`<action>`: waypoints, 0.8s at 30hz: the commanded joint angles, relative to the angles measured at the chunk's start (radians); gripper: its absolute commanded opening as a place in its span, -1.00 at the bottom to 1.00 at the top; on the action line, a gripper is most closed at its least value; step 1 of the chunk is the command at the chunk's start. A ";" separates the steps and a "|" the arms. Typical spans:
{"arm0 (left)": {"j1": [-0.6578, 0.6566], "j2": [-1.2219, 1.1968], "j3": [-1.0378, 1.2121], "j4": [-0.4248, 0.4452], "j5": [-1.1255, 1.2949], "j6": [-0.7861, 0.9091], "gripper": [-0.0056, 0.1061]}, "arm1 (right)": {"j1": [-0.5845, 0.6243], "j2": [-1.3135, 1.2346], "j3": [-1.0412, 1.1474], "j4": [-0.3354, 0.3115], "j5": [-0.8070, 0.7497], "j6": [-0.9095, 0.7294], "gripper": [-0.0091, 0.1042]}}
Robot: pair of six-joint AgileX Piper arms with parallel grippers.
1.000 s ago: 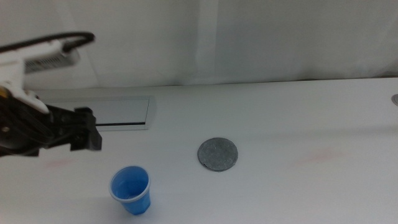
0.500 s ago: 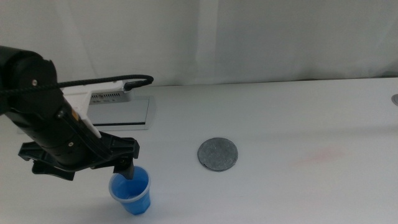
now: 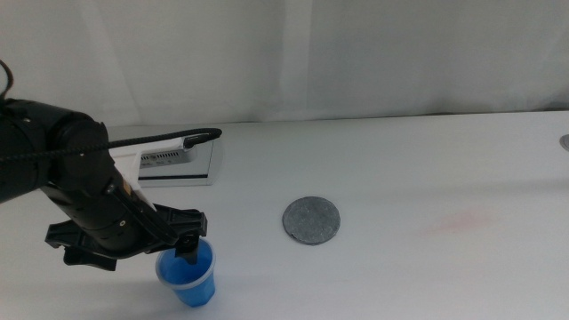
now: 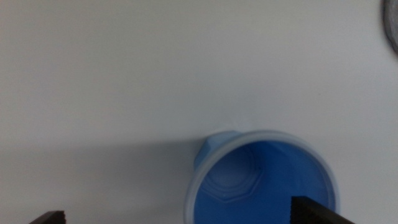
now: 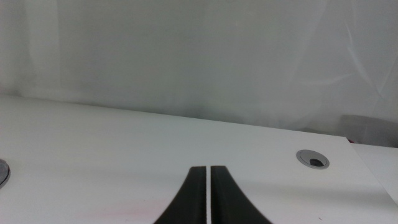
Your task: Place an empty cup on a cup mat.
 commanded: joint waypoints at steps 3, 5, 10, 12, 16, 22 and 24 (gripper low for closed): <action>-0.002 0.043 0.005 0.006 -0.048 -0.033 0.65 | -0.003 0.002 0.004 -0.002 -0.005 -0.003 -0.89; -0.002 0.069 0.005 0.006 -0.061 -0.033 0.63 | -0.003 0.002 0.004 -0.002 -0.005 -0.003 -0.89; -0.002 0.126 0.005 0.002 -0.095 -0.038 0.48 | -0.003 0.002 0.004 -0.002 -0.005 -0.003 -0.89; -0.002 0.143 0.005 -0.001 -0.104 -0.040 0.38 | -0.003 0.002 0.004 -0.002 -0.005 -0.003 -0.89; -0.002 0.155 0.008 -0.001 -0.120 -0.049 0.02 | -0.003 0.002 0.004 -0.002 -0.005 -0.003 -0.89; -0.002 0.155 0.014 -0.001 -0.152 -0.039 -0.95 | -0.003 0.002 0.004 -0.002 -0.005 -0.003 -0.89; -0.002 0.155 0.014 -0.001 -0.171 -0.036 -0.95 | -0.003 0.002 0.004 -0.002 -0.005 -0.003 -0.89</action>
